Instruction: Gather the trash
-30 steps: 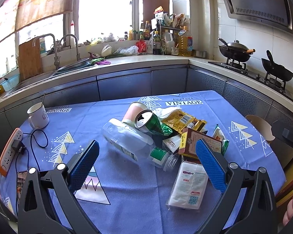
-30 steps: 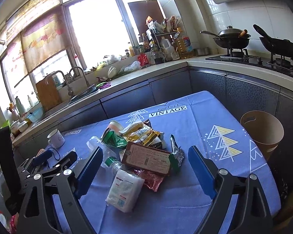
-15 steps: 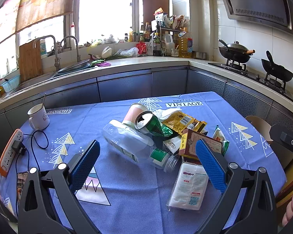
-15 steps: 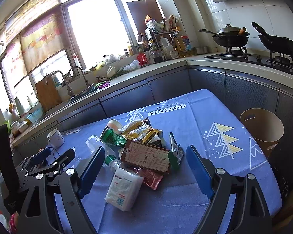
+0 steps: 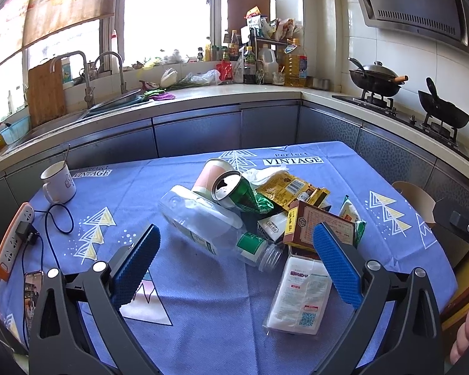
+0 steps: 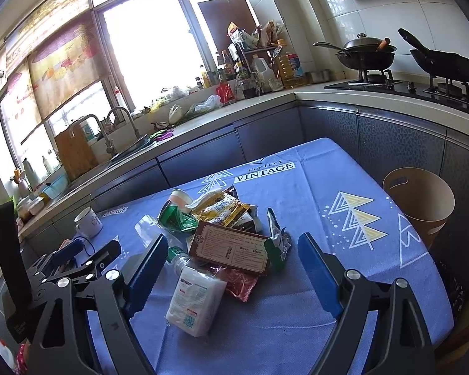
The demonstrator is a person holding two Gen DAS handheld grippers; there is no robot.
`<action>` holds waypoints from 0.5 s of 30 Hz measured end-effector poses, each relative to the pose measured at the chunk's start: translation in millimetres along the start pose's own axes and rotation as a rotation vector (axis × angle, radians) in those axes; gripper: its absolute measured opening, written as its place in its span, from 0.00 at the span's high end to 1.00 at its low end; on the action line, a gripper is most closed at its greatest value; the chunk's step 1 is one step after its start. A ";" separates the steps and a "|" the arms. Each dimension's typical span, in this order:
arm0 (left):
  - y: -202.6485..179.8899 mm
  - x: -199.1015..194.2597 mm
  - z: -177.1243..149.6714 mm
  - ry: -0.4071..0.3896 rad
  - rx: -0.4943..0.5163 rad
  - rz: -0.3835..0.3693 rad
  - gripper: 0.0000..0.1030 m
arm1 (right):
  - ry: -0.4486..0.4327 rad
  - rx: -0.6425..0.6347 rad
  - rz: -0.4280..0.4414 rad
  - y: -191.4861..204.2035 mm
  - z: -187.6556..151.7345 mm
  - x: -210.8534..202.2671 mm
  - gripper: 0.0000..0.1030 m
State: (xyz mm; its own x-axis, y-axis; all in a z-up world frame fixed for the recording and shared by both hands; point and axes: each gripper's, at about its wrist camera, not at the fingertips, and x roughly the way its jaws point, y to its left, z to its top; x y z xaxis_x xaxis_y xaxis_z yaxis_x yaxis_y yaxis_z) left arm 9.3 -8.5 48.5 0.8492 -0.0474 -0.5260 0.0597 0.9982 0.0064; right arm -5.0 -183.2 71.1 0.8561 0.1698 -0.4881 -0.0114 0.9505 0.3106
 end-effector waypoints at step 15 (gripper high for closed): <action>-0.7 8.5 -3.2 0.020 0.005 0.012 0.06 | 0.008 0.010 0.000 -4.3 -6.0 3.6 0.17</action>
State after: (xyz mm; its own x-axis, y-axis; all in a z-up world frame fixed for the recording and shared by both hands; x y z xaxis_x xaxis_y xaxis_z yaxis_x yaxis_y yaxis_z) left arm 14.7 -9.5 41.3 0.8391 -0.0343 -0.5428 0.0520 0.9985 0.0173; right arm -4.9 -185.1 63.1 0.8521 0.1721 -0.4943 -0.0066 0.9479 0.3186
